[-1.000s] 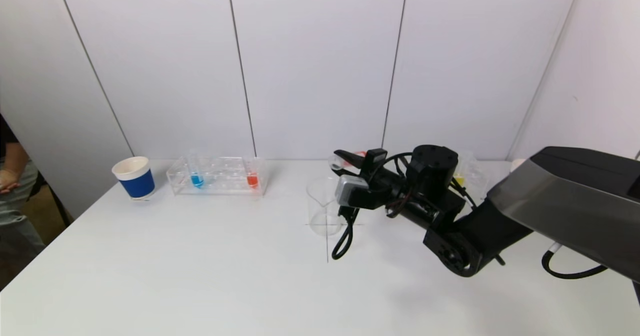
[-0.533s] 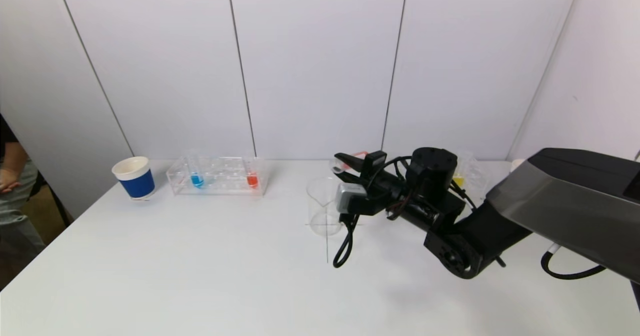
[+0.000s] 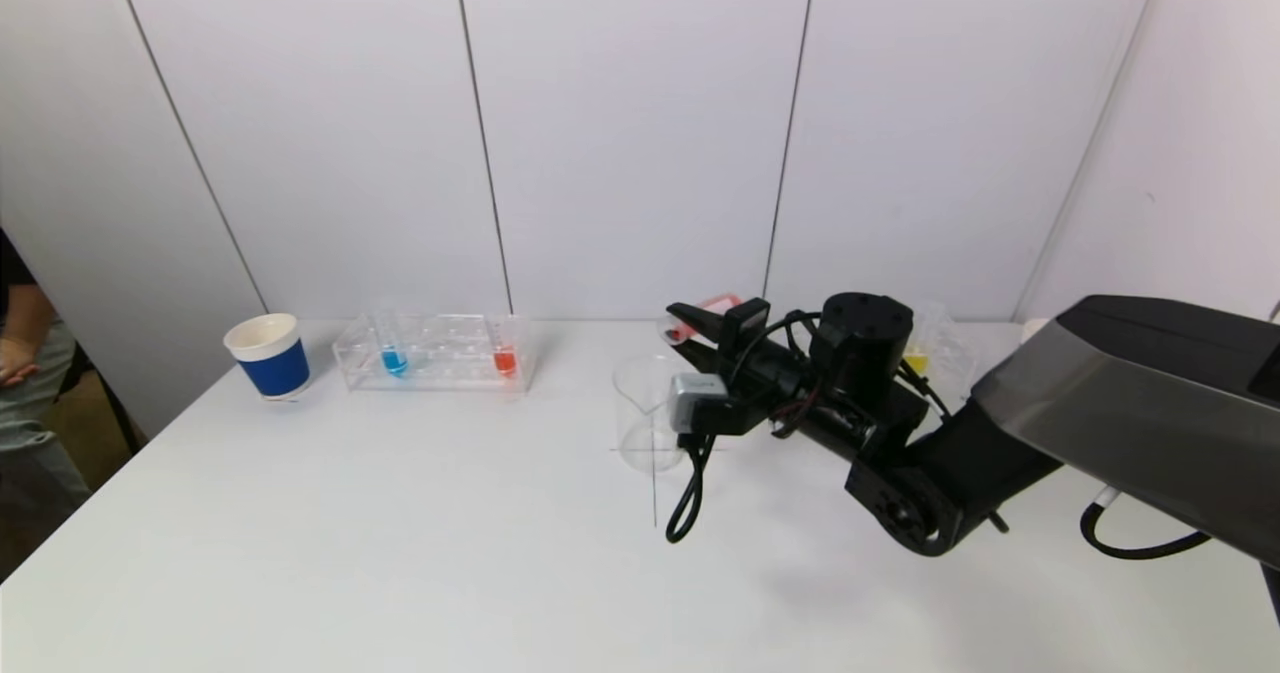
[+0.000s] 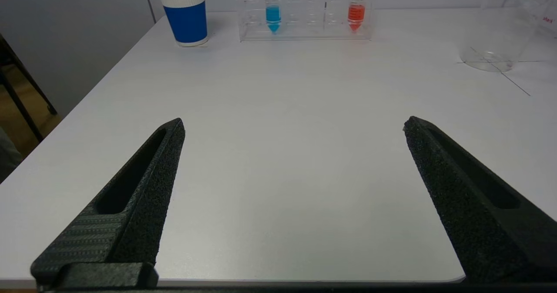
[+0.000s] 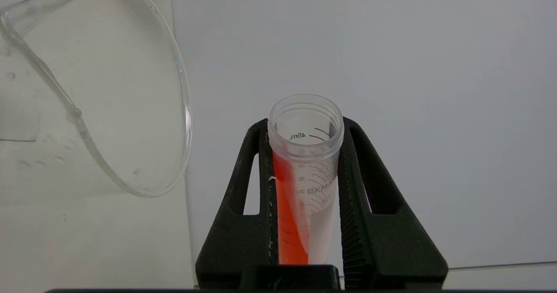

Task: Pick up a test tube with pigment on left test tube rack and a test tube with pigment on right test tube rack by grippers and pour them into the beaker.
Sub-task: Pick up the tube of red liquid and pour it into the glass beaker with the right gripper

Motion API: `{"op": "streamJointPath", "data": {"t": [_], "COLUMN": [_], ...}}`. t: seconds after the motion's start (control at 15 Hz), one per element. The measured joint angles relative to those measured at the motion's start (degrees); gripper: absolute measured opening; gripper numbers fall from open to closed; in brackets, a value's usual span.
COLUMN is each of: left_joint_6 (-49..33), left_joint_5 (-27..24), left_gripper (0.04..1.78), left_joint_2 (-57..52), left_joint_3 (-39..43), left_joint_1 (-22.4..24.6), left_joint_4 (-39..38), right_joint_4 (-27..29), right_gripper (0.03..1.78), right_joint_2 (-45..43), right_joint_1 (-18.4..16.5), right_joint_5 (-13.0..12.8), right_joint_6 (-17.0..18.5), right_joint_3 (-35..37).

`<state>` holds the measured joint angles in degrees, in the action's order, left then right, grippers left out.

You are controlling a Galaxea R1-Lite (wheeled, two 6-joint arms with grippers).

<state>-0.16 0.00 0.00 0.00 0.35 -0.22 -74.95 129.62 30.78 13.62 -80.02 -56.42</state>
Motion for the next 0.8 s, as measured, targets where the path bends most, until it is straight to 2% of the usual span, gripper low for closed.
{"op": "streamJointPath", "data": {"t": [0.8], "left_joint_6": [0.0], "left_joint_5": [0.0], "left_gripper": [1.76], "left_joint_2": [0.0], "left_joint_3": [0.0], "left_joint_1": [0.0], "left_joint_4": [0.0], "right_joint_4": [0.1], "right_gripper": [0.46], "right_joint_2": [0.4], "right_joint_1": [0.4], "right_joint_5": [-0.1], "right_joint_6": [-5.3], "right_joint_3": [0.2]}}
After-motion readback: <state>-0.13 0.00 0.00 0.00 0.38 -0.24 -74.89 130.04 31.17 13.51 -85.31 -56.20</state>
